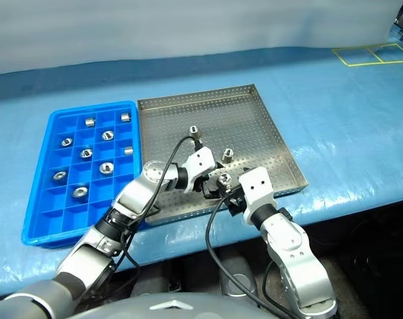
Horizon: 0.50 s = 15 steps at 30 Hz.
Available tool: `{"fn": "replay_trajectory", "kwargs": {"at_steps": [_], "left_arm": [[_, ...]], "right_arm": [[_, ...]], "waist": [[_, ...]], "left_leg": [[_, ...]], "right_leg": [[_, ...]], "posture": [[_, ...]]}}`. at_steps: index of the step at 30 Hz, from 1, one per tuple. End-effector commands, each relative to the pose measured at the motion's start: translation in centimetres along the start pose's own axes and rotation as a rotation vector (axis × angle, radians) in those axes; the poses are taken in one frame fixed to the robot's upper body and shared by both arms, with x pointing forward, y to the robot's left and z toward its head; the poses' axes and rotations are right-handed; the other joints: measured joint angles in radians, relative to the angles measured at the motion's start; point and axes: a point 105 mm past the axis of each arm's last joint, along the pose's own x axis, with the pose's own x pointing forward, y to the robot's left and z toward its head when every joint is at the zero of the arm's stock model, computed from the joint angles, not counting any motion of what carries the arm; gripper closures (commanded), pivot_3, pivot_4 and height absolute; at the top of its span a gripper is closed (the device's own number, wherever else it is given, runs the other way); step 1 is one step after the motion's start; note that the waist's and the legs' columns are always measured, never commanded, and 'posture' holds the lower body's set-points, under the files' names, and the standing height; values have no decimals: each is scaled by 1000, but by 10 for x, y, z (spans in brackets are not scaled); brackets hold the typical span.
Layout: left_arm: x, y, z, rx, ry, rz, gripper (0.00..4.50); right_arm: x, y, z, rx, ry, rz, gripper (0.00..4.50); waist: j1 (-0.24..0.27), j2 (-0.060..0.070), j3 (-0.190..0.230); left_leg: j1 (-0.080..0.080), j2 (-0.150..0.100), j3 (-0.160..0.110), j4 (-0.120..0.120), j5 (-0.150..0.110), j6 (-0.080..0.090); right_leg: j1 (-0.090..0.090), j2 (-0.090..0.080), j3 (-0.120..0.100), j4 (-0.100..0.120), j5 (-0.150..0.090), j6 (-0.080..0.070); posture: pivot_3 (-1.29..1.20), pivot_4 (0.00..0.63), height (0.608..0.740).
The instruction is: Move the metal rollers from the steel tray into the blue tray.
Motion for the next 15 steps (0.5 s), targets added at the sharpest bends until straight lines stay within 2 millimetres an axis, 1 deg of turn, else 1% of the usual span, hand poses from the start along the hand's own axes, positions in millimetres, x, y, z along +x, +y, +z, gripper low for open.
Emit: {"fn": "replay_trajectory", "kwargs": {"at_steps": [1,6,7,12,15], "left_arm": [[2,2,7,38,-6,2,966],[0,2,5,28,-2,-7,2634],[0,2,5,26,-2,-7,2843],[-1,2,4,17,-12,-1,2842],[-7,11,11,5,-46,51,2842]], "right_arm": [[-3,0,7,-5,-28,-10,458],[-4,-1,7,-4,-25,-14,458],[-4,-2,7,-4,-25,-15,458],[-8,-5,5,-1,-17,-31,458],[-13,-9,3,5,-9,-49,458]], "waist": [[0,0,0],[0,0,0],[0,0,0],[0,0,0],[-1,0,0]], "left_leg": [[0,0,0,0,0,0],[0,0,0,0,0,0],[0,0,0,0,0,0],[0,0,0,0,0,0],[0,0,0,0,0,0]], "right_leg": [[0,0,0,0,0,0],[0,0,0,0,0,0],[0,0,0,0,0,0],[0,0,0,0,0,0],[0,0,0,0,0,0]], "posture": [[-253,150,740],[-263,150,740],[-263,150,740],[-271,150,740],[-276,150,740]]}}
